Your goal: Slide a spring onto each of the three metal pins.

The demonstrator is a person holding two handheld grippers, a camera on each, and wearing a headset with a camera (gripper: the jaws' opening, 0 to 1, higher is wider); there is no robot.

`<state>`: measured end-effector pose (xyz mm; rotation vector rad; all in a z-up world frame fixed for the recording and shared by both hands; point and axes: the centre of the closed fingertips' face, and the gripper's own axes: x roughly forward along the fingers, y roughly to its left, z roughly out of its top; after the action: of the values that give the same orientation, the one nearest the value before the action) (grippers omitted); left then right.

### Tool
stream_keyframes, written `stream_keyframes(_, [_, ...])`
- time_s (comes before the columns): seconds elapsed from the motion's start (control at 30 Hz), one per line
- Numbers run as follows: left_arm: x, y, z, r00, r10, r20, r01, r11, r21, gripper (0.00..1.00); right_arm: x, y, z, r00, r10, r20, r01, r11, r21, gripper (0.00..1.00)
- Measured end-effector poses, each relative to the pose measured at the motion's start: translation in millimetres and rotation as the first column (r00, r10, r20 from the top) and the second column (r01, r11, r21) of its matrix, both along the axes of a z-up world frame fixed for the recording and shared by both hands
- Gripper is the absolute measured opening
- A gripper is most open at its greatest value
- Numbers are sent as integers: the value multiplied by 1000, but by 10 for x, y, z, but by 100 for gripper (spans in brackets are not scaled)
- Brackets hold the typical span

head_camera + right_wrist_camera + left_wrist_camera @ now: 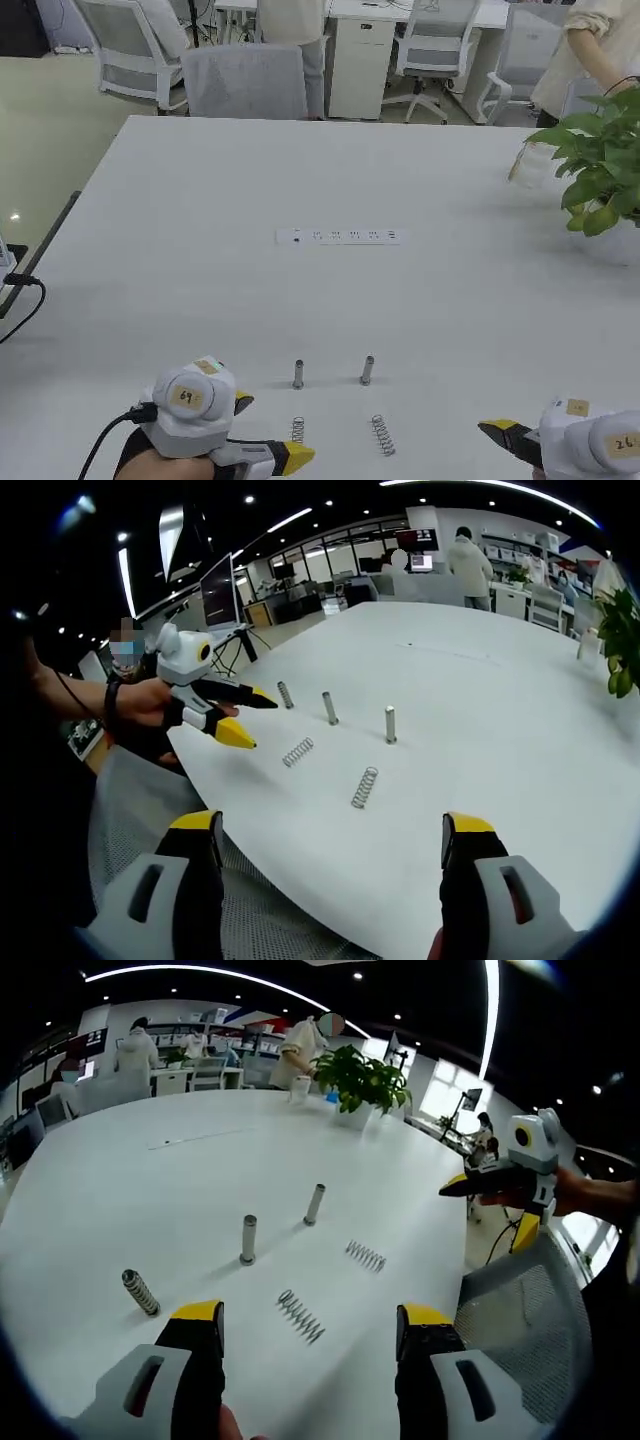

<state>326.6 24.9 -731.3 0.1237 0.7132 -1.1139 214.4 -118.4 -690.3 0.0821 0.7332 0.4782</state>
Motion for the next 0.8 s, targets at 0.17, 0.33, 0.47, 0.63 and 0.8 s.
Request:
stream_keyframes(0.17, [-12, -81, -124, 1000, 11, -16, -11, 1000, 8, 65, -48, 5, -26, 1000, 7, -12, -7, 1000, 4, 89])
stream_keyframes(0.33, [-55, -154, -245, 999, 15, -29, -14, 1000, 24, 63, -82, -14, -33, 1000, 2, -18, -2, 1000, 6, 89])
stream_keyframes(0.47, [-47, -180, -336, 999, 25, -40, -24, 999, 34, 61, -92, -40, -33, 1000, -5, -21, 5, 1000, 7, 88])
stream_keyframes(0.63, [-33, -187, -416, 998, 42, -52, -40, 998, 46, 57, -96, -63, -30, 1000, -9, -22, 10, 1000, 9, 88])
stream_keyframes(0.8, [-23, -191, -483, 998, 46, -53, -42, 997, 61, 52, -105, -52, -48, 1000, -6, -28, 6, 1000, 13, 88])
